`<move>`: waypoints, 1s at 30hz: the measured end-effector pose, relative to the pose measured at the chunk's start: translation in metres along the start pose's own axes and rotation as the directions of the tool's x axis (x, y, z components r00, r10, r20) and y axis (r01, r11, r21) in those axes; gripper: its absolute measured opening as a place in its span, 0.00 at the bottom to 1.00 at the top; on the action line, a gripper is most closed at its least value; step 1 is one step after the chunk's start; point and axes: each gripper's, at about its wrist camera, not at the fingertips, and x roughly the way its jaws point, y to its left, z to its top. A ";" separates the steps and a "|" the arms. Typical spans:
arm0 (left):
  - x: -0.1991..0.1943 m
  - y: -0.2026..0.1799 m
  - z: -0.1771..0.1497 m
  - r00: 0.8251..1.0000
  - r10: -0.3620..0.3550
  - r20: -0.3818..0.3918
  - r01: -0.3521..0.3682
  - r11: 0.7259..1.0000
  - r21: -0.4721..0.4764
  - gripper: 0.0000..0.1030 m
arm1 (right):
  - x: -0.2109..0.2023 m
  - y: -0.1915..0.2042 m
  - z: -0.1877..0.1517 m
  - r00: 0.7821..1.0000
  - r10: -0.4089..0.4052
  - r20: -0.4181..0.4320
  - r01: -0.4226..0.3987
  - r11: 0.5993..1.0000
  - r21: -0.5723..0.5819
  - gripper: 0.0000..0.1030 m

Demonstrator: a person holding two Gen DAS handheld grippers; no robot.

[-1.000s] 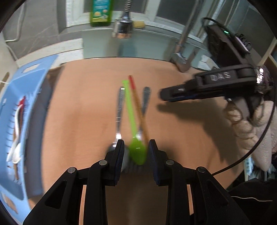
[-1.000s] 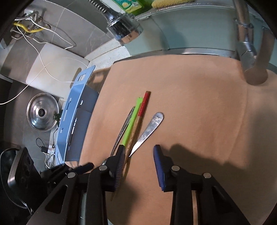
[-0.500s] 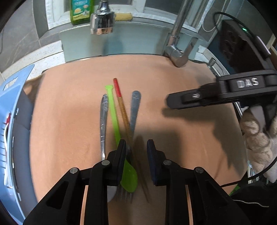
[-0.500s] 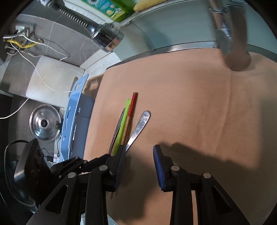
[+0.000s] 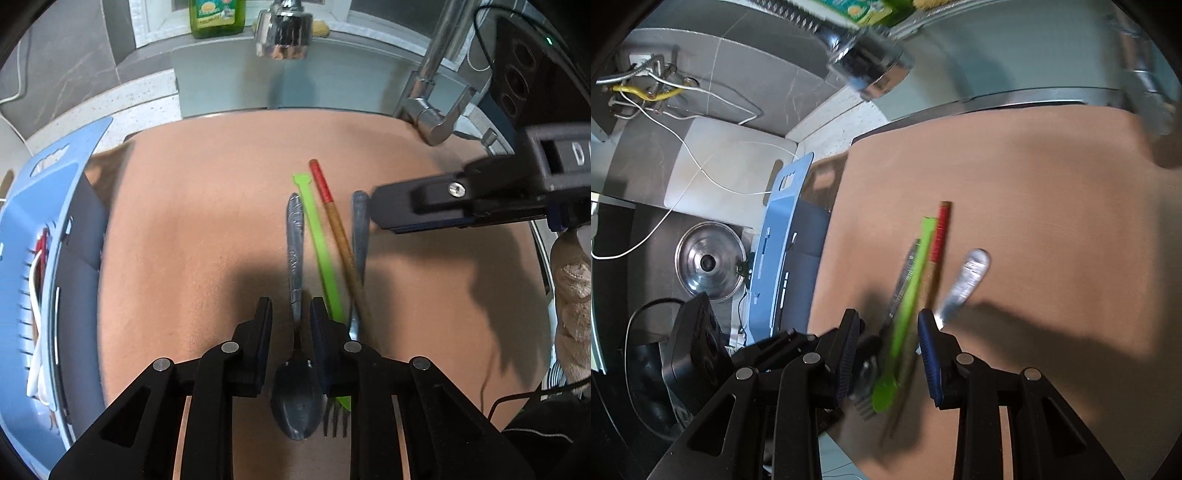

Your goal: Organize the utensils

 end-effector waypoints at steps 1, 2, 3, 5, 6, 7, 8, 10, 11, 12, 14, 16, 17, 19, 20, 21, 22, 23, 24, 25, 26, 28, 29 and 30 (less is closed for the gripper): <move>0.002 0.000 0.000 1.000 -0.004 -0.003 0.003 1.000 -0.001 0.19 | 0.006 0.001 0.002 1.000 0.006 -0.008 -0.005 1.000 0.012 0.29; 0.005 -0.001 0.001 1.000 -0.002 -0.006 0.002 1.000 0.000 0.19 | 0.009 0.001 0.004 1.000 0.005 -0.010 -0.005 1.000 0.019 0.29; 0.008 -0.002 0.002 1.000 0.004 -0.011 -0.004 1.000 0.008 0.19 | 0.012 0.001 0.006 1.000 0.003 -0.012 -0.003 1.000 0.024 0.29; 0.014 -0.003 0.004 1.000 0.026 -0.018 -0.026 0.999 0.021 0.19 | 0.018 0.001 0.009 1.000 -0.008 -0.013 0.008 0.999 0.031 0.29; 0.014 -0.003 0.005 1.000 0.027 -0.013 -0.027 0.999 0.017 0.19 | 0.021 0.001 0.010 1.000 -0.011 -0.016 0.011 0.999 0.038 0.29; 0.014 -0.001 0.006 1.000 0.024 -0.011 -0.024 1.000 0.009 0.19 | 0.022 0.000 0.010 1.000 -0.010 -0.017 0.011 0.999 0.042 0.29; 0.014 0.002 0.006 1.000 0.023 -0.009 -0.023 1.000 -0.004 0.19 | 0.023 -0.001 0.011 1.000 -0.008 -0.019 0.009 0.999 0.047 0.29; 0.014 0.006 0.005 1.000 0.023 -0.008 -0.023 1.000 -0.008 0.19 | 0.024 -0.002 0.012 1.000 -0.005 -0.019 0.006 0.999 0.053 0.29; 0.014 0.009 0.004 1.000 0.028 -0.008 -0.028 1.000 -0.006 0.19 | 0.024 -0.001 0.012 1.000 -0.006 -0.019 0.007 0.999 0.053 0.29; 0.013 0.011 0.003 1.000 0.028 -0.008 -0.028 1.000 -0.008 0.19 | 0.025 -0.001 0.013 1.000 -0.007 -0.020 0.008 0.999 0.052 0.29; 0.012 0.016 0.002 1.000 0.028 -0.007 -0.029 0.999 -0.019 0.19 | 0.028 0.002 0.014 1.000 -0.005 -0.024 0.006 0.999 0.049 0.29; 0.010 0.021 0.001 0.999 0.036 -0.005 -0.036 0.999 -0.026 0.19 | 0.033 0.006 0.015 0.999 -0.007 -0.033 0.008 0.999 0.043 0.29; 0.010 0.025 0.000 0.999 0.040 -0.004 -0.040 0.999 -0.034 0.19 | 0.036 0.008 0.016 0.999 -0.009 -0.039 0.011 0.999 0.037 0.29; 0.008 0.030 -0.002 0.999 0.042 0.000 -0.042 0.998 -0.050 0.19 | 0.041 0.013 0.017 0.999 -0.021 -0.048 0.022 1.000 0.022 0.29; 0.006 0.033 -0.003 0.999 0.041 0.008 -0.041 0.997 -0.059 0.19 | 0.044 0.015 0.017 0.998 -0.029 -0.051 0.029 0.999 0.013 0.29; 0.004 0.035 -0.006 0.999 0.040 0.016 -0.039 0.997 -0.070 0.19 | 0.046 0.018 0.016 0.998 -0.040 -0.051 0.040 0.999 0.004 0.29; 0.002 0.036 -0.008 0.999 0.037 0.022 -0.035 0.996 -0.078 0.19 | 0.048 0.020 0.016 0.997 -0.049 -0.051 0.049 0.999 -0.006 0.29; -0.002 0.038 -0.011 0.999 0.034 0.030 -0.031 0.995 -0.090 0.19 | 0.050 0.023 0.016 0.997 -0.058 -0.050 0.058 0.998 -0.017 0.29; -0.005 0.040 -0.015 0.999 0.030 0.036 -0.026 0.995 -0.099 0.19 | 0.052 0.027 0.015 0.996 -0.071 -0.050 0.070 0.997 -0.035 0.29; -0.010 0.040 -0.019 0.999 0.022 0.045 -0.017 0.995 -0.103 0.19 | 0.055 0.031 0.014 0.995 -0.089 -0.050 0.086 0.995 -0.055 0.29; -0.016 0.040 -0.024 0.998 0.010 0.055 -0.004 0.995 -0.099 0.19 | 0.057 0.035 0.013 0.993 -0.111 -0.049 0.107 0.991 -0.076 0.29; -0.026 0.036 -0.033 0.998 0.009 0.060 -0.005 0.998 -0.069 0.19 | 0.063 0.041 0.011 0.988 -0.149 -0.050 0.143 0.984 -0.109 0.30; -0.029 0.033 -0.037 0.998 0.012 0.057 -0.009 0.999 -0.045 0.20 | 0.066 0.042 0.011 0.986 -0.155 -0.058 0.148 0.983 -0.111 0.32; -0.032 0.031 -0.040 0.998 0.021 0.053 -0.019 0.999 -0.030 0.24 | 0.069 0.043 0.010 0.986 -0.155 -0.069 0.147 0.983 -0.107 0.33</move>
